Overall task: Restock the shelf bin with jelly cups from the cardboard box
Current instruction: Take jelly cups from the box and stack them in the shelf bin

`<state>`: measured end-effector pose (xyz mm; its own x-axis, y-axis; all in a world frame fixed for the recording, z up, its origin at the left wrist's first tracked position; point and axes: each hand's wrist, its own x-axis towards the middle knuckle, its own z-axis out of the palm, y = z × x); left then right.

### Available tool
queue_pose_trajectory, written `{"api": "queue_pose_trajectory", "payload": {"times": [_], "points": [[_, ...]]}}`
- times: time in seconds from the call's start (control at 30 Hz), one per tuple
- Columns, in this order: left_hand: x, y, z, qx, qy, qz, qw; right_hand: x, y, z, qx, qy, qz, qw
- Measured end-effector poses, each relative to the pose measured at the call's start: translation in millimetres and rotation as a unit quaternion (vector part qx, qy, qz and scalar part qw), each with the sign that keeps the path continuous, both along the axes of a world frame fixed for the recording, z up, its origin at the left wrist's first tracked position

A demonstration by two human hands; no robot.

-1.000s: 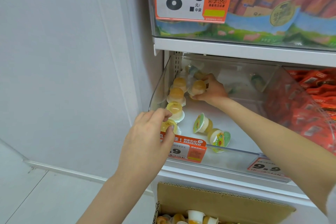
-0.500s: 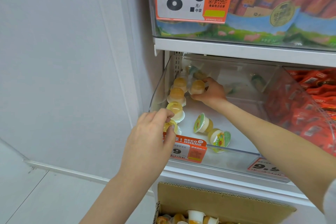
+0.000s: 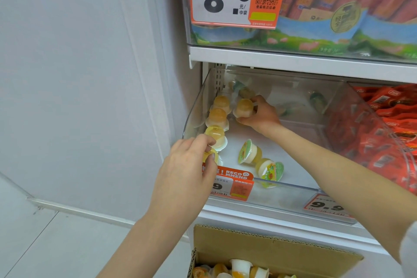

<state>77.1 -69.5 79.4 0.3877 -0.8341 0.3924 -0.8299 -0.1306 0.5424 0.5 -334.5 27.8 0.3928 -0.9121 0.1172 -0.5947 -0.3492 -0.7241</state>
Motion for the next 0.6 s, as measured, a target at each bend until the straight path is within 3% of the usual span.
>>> {"api": "queue_pose_trajectory", "payload": {"times": [0.27, 0.33, 0.43, 0.5, 0.6], "points": [[2.3, 0.8, -0.2, -0.008, 0.011, -0.003, 1.000, -28.8, 11.6, 28.3, 0.031, 0.036, -0.025, 0.999], [1.8, 2.0, 0.1, -0.009, 0.009, -0.005, 1.000, -54.2, 28.7, 43.6, 0.103, 0.061, 0.040, 0.992], [-1.1, 3.8, 1.9, -0.011, 0.006, -0.007, 1.000, -80.7, 65.6, 54.5, 0.201, 0.206, 0.170, 0.942], [-4.1, 4.8, 3.1, -0.012, 0.007, -0.008, 1.000, -79.6, 79.5, 45.4, 0.201, 0.264, 0.200, 0.922], [-9.0, 7.0, 4.4, -0.013, 0.010, -0.007, 1.000, -63.7, 83.4, 23.1, 0.125, 0.276, 0.205, 0.931]]}}
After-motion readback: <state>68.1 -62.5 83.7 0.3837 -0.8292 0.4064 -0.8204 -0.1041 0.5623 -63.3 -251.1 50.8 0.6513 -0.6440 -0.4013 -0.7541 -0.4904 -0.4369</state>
